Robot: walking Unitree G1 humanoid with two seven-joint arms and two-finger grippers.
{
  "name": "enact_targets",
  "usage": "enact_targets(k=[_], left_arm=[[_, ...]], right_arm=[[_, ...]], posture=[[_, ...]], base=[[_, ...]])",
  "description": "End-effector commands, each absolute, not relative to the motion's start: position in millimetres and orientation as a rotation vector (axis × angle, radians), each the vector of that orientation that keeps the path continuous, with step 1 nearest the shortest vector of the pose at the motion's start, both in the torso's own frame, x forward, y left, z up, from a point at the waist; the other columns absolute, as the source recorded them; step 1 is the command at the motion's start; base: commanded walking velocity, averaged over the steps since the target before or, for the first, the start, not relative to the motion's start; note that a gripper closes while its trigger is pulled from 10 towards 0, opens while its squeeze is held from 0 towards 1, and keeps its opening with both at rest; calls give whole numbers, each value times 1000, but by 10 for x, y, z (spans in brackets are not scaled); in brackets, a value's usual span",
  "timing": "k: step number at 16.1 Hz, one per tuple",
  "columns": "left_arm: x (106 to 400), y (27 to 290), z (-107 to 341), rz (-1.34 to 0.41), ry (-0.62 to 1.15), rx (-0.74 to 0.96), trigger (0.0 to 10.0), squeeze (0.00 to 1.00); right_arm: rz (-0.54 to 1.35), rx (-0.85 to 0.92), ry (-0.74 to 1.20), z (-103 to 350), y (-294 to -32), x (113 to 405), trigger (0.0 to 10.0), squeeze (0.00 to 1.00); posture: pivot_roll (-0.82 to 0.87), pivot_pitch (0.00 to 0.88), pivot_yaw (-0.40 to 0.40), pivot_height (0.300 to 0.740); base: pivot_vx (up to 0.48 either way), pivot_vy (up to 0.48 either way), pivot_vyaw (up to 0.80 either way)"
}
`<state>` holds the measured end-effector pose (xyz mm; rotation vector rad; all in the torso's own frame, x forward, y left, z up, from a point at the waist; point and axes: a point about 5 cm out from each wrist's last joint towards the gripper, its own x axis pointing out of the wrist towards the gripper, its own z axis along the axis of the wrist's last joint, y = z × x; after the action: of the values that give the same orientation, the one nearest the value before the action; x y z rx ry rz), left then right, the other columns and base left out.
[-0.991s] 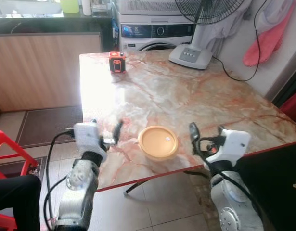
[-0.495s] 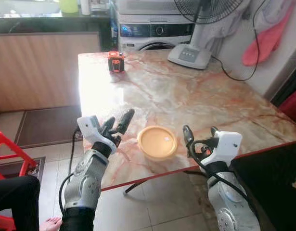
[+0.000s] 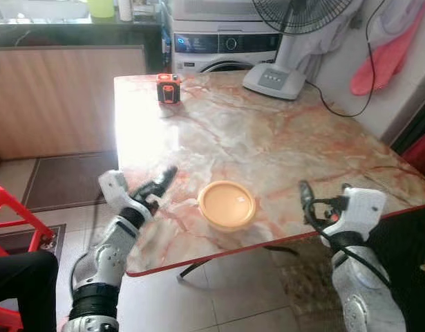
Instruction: Restocking fridge
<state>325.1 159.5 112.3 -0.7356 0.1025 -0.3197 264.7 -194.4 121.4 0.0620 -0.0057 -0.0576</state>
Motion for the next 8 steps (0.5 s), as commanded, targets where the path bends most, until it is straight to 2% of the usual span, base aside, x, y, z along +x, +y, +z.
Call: enact_targets(k=[1, 8], left_arm=[[3298, 1493, 1162, -377, 117, -753, 10000, 0], [3431, 1378, 1142, -423, 157, -800, 10000, 0]], right_arm=[[-56, 70, 3, 1208, -1954, 2664, 10000, 0], [-89, 44, 7, 1199, -2125, 2652, 10000, 0]], posture=[[-100, 0, -102, 740], [-117, 0, -107, 740]], base=[[0, 0, 0], [0, 0, 0]])
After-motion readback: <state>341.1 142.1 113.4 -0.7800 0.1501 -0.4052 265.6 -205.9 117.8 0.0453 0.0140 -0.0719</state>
